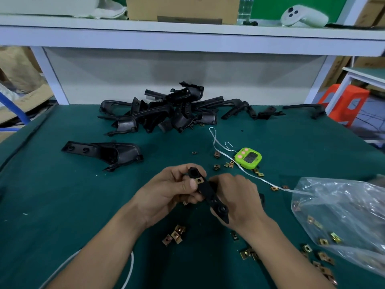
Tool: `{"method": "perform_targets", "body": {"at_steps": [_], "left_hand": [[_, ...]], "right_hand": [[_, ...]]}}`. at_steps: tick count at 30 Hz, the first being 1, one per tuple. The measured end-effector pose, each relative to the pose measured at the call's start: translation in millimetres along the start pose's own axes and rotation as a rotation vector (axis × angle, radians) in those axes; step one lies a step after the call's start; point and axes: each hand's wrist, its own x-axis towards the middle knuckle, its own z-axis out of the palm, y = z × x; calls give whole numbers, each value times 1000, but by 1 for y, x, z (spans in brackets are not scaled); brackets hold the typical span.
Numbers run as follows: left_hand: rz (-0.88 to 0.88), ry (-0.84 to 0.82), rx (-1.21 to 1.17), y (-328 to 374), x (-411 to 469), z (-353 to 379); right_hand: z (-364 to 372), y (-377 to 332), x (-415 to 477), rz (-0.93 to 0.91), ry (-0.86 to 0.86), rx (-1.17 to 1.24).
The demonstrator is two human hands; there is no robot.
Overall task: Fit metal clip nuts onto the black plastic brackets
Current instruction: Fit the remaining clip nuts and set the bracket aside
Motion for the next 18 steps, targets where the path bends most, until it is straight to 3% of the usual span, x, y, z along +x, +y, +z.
{"method": "perform_targets", "body": {"at_steps": [3, 14, 16, 18], "left_hand": [[39, 77, 58, -4, 2, 4], [27, 126, 54, -8, 1, 4], [21, 193, 72, -9, 3, 5], [34, 296, 113, -12, 5, 5]], "right_hand": [[2, 3, 1, 16, -23, 57], [2, 4, 3, 41, -96, 71], [-4, 9, 4, 108, -52, -28], [-11, 20, 4, 311, 67, -135]]}}
